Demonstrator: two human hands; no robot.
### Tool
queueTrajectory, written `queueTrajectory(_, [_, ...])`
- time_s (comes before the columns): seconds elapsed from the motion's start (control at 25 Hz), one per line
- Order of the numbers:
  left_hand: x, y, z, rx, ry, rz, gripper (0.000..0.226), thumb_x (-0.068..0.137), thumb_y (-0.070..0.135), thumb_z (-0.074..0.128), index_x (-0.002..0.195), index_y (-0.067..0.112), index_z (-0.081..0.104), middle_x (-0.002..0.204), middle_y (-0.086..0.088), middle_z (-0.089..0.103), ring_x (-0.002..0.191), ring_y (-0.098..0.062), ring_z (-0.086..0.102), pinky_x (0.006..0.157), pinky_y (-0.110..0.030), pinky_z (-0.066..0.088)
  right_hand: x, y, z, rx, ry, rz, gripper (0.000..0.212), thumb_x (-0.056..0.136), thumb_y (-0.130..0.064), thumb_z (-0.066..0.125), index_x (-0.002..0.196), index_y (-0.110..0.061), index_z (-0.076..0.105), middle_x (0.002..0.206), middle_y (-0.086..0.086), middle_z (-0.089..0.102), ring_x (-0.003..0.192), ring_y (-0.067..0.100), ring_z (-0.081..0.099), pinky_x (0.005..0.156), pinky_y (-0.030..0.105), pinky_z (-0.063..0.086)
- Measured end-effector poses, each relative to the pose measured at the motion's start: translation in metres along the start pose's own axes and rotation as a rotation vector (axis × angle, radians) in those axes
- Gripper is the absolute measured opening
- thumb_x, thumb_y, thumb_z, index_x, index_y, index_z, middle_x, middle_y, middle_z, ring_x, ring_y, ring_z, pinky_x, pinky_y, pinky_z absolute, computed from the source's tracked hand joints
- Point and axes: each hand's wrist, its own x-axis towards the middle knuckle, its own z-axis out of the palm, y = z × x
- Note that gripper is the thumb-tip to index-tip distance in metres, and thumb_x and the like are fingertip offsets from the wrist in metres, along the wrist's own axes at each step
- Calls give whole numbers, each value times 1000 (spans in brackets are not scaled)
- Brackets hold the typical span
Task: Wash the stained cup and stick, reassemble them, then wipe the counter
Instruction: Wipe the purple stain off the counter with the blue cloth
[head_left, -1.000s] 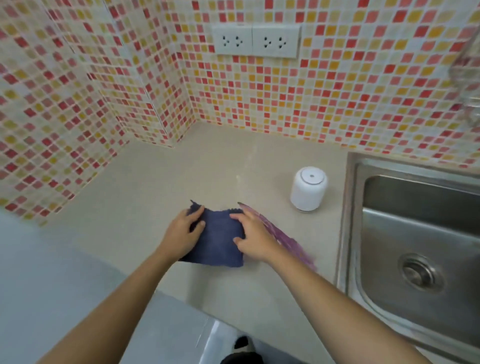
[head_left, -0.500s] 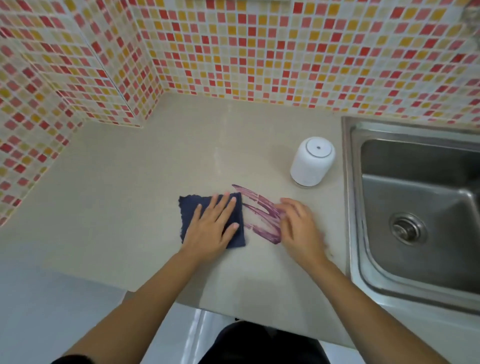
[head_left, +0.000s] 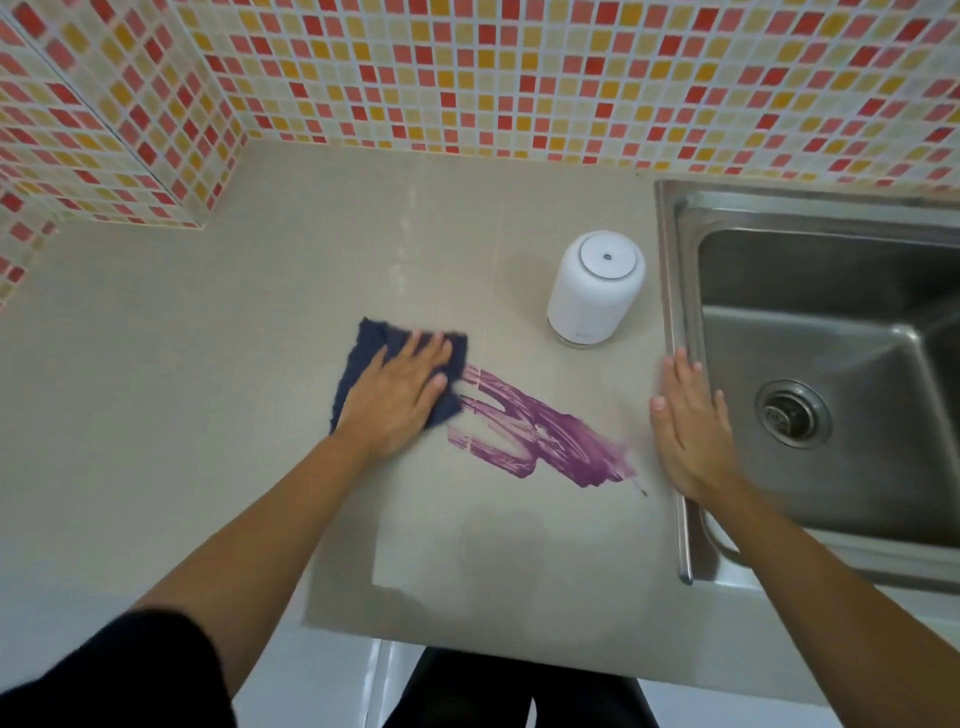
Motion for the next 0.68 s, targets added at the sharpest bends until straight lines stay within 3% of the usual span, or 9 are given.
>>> queueTrajectory(0.12, [-103,-6,19,68,21,96,61,98,48,1,146,17,22,152,4,27,143,-2,3,112,-36,15,0,1,2,3,2,9,79,83,-60,-3,149,-17,6,152,-12,-9,137,2,-12,112,34,-9])
queueTrajectory(0.2, [-111,-20,17,48,59,-92,61,98,46,5,147,16,26,153,4,24,143,-3,5,113,-41,19,1,0,2,19,1,4,79,83,-59,-3,149,-17,6,151,-13,-10,137,1,-13,112,33,-10])
queueTrajectory(0.28, [-63,-12,7,5,108,-328,54,100,38,12,149,16,21,157,0,20,145,-14,10,114,-46,17,1,1,3,31,1,2,78,83,-59,-3,149,-17,6,152,-12,-9,137,0,-14,112,33,-10])
queueTrajectory(0.32, [-31,1,4,5,124,-360,51,101,33,15,149,16,18,158,-1,17,146,-18,10,116,-46,13,1,1,3,38,7,4,78,84,-59,-3,149,-17,6,153,-11,-8,137,0,-14,112,33,-10])
queueTrajectory(0.4, [12,45,8,-35,66,-249,49,102,30,17,150,19,15,158,1,15,146,-16,7,117,-42,7,1,1,3,53,13,7,79,83,-59,-3,149,-16,7,155,-9,-5,137,0,-13,112,33,-11])
queueTrajectory(0.52, [-25,89,33,-12,-7,-32,53,99,37,9,149,23,10,157,10,12,145,-6,0,118,-36,6,1,1,2,51,7,10,78,83,-57,-3,149,-16,6,156,-8,-4,137,0,-12,112,33,-10])
queueTrajectory(0.68, [-58,34,28,57,99,-220,58,95,42,7,149,22,17,156,7,18,145,-11,7,116,-42,12,1,3,2,61,5,1,75,84,-56,-2,149,-17,6,157,-8,-4,138,0,-12,112,33,-11])
